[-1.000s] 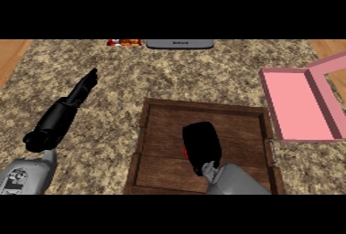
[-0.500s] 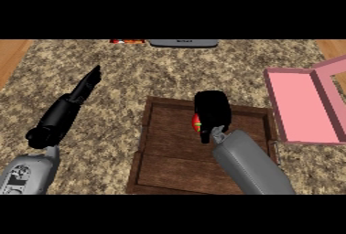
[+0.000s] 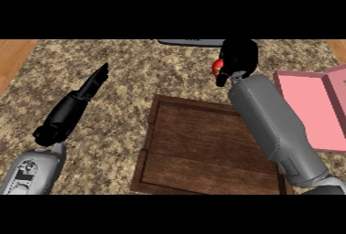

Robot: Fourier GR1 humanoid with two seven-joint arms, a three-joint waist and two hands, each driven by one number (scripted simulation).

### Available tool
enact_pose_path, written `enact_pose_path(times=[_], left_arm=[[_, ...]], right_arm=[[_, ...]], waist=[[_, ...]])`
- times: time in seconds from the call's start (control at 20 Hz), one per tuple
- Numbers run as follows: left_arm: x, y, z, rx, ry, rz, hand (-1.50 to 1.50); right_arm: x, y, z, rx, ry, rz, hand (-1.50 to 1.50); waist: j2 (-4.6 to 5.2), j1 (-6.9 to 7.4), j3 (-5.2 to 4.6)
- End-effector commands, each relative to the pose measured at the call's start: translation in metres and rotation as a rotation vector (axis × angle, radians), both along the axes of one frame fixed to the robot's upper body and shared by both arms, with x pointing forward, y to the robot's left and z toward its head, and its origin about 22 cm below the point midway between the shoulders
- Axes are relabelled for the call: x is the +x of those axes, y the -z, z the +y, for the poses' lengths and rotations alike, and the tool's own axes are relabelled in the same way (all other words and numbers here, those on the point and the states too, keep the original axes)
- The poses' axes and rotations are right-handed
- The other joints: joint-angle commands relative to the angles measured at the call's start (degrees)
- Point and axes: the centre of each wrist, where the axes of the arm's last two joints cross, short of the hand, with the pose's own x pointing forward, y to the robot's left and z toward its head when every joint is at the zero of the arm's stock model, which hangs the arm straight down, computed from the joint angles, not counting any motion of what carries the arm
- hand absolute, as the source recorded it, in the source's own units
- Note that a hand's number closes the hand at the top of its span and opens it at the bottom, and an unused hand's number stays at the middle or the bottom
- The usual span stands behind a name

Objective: Pick the tomato from the tray and place it in the cardboard box

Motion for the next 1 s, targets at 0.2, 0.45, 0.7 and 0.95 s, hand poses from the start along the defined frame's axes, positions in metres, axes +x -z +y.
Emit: enact_pose_path(times=[0.2, 0.45, 0.7, 0.95], left_arm=[[0.000, -0.001, 0.001, -0.005, -0.016, -0.003, 0.00], [-0.008, 0.003, 0.023, 0.021, -0.033, 0.019, 0.00], [-0.004, 0.000, 0.015, 0.005, -0.059, 0.022, 0.00], [-0.010, 0.013, 0.002, 0.005, -0.059, 0.022, 0.00]], right_arm=[[0.032, -0.068, 0.011, 0.011, 0.153, -0.261, 1.50], [0.039, -0.083, -0.018, 0.118, 0.421, -0.410, 1.50], [0.048, -0.106, -0.057, 0.121, 0.568, -0.484, 1.50], [0.045, -0.099, -0.115, 0.130, 0.644, -0.493, 1.50]], waist=[[-0.76, -0.77, -0.05], [-1.16, -1.96, -0.07], [-1.00, -2.17, -0.06], [-1.38, -3.47, -0.04]])
